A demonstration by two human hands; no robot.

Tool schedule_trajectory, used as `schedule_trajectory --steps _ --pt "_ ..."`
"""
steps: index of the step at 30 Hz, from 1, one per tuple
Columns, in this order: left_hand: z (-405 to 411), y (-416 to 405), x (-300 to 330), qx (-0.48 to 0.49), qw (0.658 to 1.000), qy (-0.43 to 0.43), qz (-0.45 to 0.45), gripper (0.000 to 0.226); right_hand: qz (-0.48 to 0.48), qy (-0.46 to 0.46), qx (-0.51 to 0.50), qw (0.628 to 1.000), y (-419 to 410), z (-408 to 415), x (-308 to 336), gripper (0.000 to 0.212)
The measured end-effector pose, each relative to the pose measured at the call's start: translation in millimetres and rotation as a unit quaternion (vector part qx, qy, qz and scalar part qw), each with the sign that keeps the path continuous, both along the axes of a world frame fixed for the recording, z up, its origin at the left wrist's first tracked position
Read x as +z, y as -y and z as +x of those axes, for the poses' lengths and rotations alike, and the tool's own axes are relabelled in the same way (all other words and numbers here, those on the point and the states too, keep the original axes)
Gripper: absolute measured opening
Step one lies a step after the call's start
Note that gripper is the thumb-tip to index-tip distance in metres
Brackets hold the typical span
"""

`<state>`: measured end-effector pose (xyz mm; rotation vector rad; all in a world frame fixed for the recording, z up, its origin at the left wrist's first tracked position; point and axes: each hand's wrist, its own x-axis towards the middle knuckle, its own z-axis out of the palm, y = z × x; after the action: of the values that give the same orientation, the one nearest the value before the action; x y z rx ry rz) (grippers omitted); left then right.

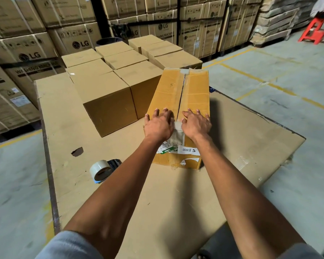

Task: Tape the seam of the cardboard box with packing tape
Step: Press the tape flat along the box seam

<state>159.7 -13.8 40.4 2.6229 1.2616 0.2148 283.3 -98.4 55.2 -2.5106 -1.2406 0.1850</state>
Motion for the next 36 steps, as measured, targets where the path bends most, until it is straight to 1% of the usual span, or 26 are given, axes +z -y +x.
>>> schedule_trajectory --steps 3,5,7,12,14,16,18,21,23,25,27,30,32,34,36 --pt "-4 19 -8 -0.032 0.999 -0.004 0.033 0.069 0.034 -0.007 0.003 0.999 10 8 -5 0.05" --pt "-7 31 -15 -0.047 0.997 -0.011 0.055 0.07 0.038 0.004 -0.029 0.999 13 6 -10 0.05" --pt "-10 37 -17 -0.045 0.997 -0.007 0.062 0.067 0.036 -0.004 -0.044 0.998 15 1 -10 0.049" --pt "-18 21 -11 -0.039 0.996 -0.034 0.067 0.072 0.015 -0.049 -0.011 0.999 14 -4 4 0.053" --pt "-22 10 -10 -0.018 0.996 -0.047 0.073 0.07 0.006 -0.051 0.006 0.999 10 -11 13 0.048" --pt "-27 0 -6 0.01 0.995 -0.062 0.075 0.069 0.011 -0.025 0.017 0.999 5 -19 23 0.037" --pt "-29 -6 -3 0.042 0.993 -0.077 0.074 0.071 0.022 0.029 0.042 0.998 1 -20 29 0.027" --pt "-19 -3 3 0.089 0.992 -0.076 0.057 0.079 0.063 0.075 0.108 0.989 -4 2 28 0.023" --pt "-7 9 7 0.097 0.993 -0.058 0.036 0.092 0.095 0.074 0.167 0.979 -7 28 26 0.028" --pt "12 23 11 0.083 0.995 -0.046 0.022 0.097 0.098 0.062 0.237 0.965 -14 62 19 0.041" --pt "34 33 10 0.078 0.995 -0.052 0.018 0.095 0.057 0.054 0.304 0.949 -21 97 8 0.054" --pt "57 45 6 0.09 0.991 -0.092 0.033 0.095 0.006 0.04 0.399 0.916 -27 141 -7 0.055" --pt "58 47 4 0.096 0.988 -0.111 0.037 0.091 0.019 0.045 0.432 0.9 -29 160 -15 0.059" --pt "54 48 3 0.099 0.987 -0.127 0.031 0.087 0.036 0.072 0.449 0.89 -30 173 -20 0.071" --pt "51 48 7 0.112 0.982 -0.15 0.022 0.085 0.036 0.108 0.46 0.881 -33 178 -24 0.077"
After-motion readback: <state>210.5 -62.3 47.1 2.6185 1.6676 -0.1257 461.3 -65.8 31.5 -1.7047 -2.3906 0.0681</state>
